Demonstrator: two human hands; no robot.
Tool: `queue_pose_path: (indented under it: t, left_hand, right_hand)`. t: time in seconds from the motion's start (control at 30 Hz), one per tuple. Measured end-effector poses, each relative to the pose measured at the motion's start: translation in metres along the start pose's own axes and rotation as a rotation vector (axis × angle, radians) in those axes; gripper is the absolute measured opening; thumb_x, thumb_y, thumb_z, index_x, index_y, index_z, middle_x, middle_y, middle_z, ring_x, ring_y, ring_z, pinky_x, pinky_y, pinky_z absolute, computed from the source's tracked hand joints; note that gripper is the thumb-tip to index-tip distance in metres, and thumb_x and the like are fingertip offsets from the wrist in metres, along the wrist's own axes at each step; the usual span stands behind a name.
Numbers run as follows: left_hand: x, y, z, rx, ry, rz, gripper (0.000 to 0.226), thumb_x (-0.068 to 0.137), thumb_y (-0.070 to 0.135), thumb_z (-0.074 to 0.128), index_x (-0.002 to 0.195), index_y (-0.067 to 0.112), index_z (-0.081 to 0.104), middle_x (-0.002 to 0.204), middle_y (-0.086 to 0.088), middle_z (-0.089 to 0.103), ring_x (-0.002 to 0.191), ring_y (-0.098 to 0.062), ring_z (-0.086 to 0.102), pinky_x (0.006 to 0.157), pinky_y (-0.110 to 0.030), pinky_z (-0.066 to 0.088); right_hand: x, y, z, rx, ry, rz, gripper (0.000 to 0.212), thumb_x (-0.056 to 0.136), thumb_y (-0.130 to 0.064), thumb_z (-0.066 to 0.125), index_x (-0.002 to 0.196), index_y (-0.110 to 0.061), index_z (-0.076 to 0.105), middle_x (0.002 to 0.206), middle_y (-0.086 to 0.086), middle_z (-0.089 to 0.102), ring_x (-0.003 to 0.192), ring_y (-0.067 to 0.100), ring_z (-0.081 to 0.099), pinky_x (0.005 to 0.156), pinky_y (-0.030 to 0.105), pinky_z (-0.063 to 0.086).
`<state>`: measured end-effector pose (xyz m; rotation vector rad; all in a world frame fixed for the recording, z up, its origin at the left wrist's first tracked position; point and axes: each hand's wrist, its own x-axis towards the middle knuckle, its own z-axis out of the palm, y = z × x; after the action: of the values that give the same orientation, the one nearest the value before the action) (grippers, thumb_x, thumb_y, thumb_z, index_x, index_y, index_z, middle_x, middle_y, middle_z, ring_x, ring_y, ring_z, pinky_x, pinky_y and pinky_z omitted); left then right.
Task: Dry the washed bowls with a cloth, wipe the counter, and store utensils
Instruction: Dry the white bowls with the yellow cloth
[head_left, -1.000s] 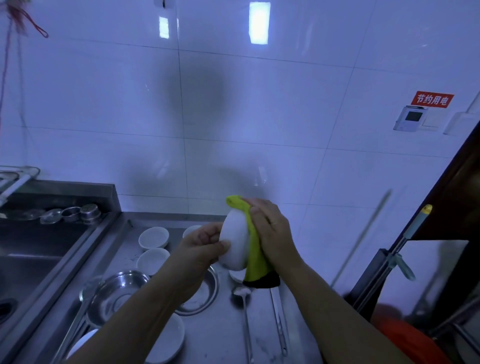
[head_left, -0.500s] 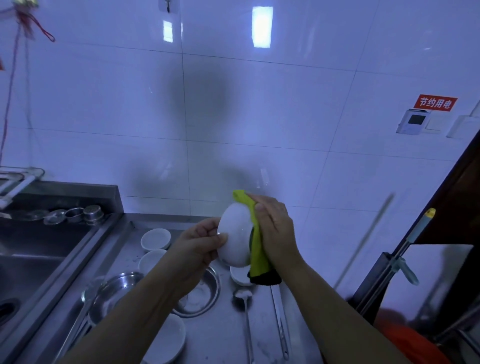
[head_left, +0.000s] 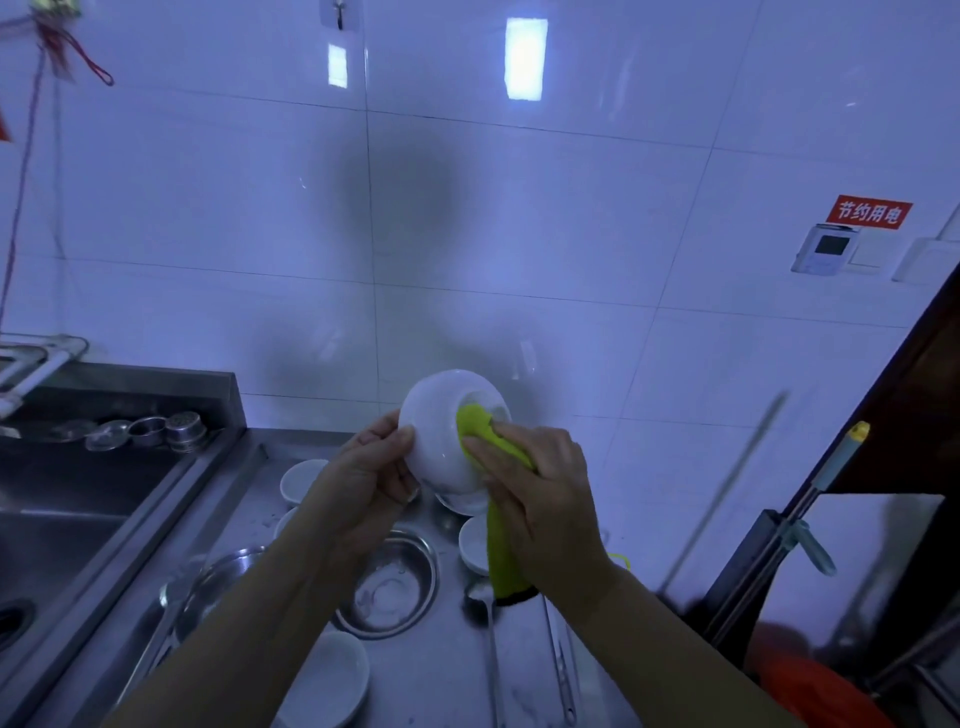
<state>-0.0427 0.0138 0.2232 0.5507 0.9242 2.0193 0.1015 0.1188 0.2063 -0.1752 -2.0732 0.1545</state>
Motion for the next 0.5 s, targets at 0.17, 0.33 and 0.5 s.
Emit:
queue_pose_path:
  t: [0.17,0.33,0.5]
  left_hand:
    - [-0.005,0.005,0.003,-0.028,-0.07,-0.031,0.033,0.073,0.006,0.05,0.104,0.001,0.062,0.084,-0.007,0.073,0.073,-0.013,0.07,0.07,-0.023,0.056]
    - [-0.007,-0.001,0.019,-0.045,-0.057,-0.041,0.027,0.077,0.004,0.05,0.102,0.0,0.06,0.084,-0.009,0.073,0.073,-0.015,0.07,0.069,-0.025,0.057]
    - [-0.005,-0.002,0.023,-0.091,0.077,-0.056,0.015,0.093,0.0,0.042,0.093,0.003,0.057,0.076,-0.009,0.071,0.066,-0.014,0.07,0.062,-0.025,0.058]
  right_hand:
    - [0.003,0.02,-0.015,-0.13,-0.006,-0.033,0.031,0.093,-0.018,0.046,0.108,-0.016,0.073,0.112,0.007,0.068,0.087,0.03,0.057,0.069,0.044,0.046]
    - [0.018,0.005,-0.002,-0.011,-0.021,0.113,0.035,0.095,-0.025,0.044,0.122,-0.018,0.065,0.12,0.006,0.062,0.102,0.027,0.053,0.086,0.043,0.045]
    - [0.021,0.002,-0.006,0.127,0.032,0.193,0.036,0.096,-0.028,0.042,0.128,-0.024,0.058,0.118,-0.006,0.061,0.107,0.012,0.048,0.094,0.03,0.04]
